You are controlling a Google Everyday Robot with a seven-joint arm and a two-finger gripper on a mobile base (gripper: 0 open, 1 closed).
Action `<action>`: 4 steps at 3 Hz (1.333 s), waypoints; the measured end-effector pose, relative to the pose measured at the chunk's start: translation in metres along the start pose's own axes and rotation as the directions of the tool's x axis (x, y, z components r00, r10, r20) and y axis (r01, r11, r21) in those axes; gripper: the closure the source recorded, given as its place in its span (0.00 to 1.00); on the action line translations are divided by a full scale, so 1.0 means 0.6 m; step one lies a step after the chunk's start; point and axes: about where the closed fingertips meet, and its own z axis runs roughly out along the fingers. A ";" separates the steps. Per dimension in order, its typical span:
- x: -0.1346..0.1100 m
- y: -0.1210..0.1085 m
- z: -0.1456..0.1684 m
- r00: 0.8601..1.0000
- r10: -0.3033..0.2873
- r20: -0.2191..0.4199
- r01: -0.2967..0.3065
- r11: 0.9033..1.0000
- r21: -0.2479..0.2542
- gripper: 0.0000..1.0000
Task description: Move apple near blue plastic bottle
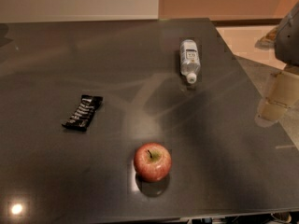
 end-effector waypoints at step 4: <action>-0.050 0.042 0.041 0.994 -0.075 0.080 0.080 0.995 -0.062 0.00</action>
Offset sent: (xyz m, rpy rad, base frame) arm -0.0012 0.0175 -0.0094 0.0201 0.0309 0.0601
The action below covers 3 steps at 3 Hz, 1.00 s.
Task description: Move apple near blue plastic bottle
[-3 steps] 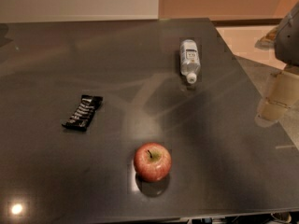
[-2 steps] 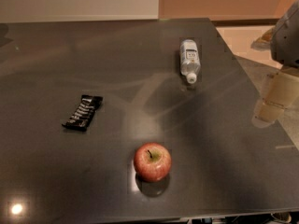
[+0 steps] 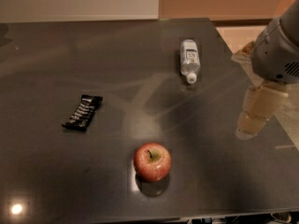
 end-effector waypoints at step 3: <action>-0.131 0.131 0.123 0.956 -0.198 0.217 0.238 0.956 -0.174 0.00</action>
Offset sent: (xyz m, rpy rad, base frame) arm -0.0533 0.1185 -0.0815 0.1826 0.1467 0.3440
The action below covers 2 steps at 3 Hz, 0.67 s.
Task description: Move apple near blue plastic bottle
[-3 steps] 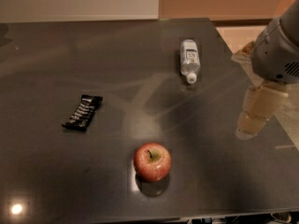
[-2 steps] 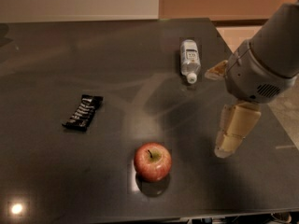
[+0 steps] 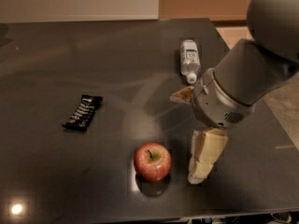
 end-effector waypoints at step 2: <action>-0.047 0.037 0.061 0.996 -0.069 0.064 0.073 0.996 -0.052 0.00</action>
Offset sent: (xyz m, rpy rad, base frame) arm -0.0342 0.0598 -0.0411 0.0783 0.0545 0.1366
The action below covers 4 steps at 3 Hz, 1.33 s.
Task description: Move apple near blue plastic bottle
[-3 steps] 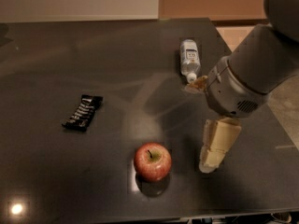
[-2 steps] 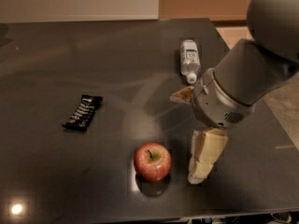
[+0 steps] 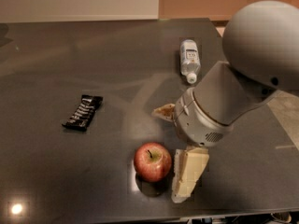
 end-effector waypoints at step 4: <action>-0.003 -0.003 0.033 1.000 0.023 -0.011 -0.024 1.000 -0.012 0.64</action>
Offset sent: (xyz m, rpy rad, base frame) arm -0.0102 0.0208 -0.0326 -0.0111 0.0401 0.0337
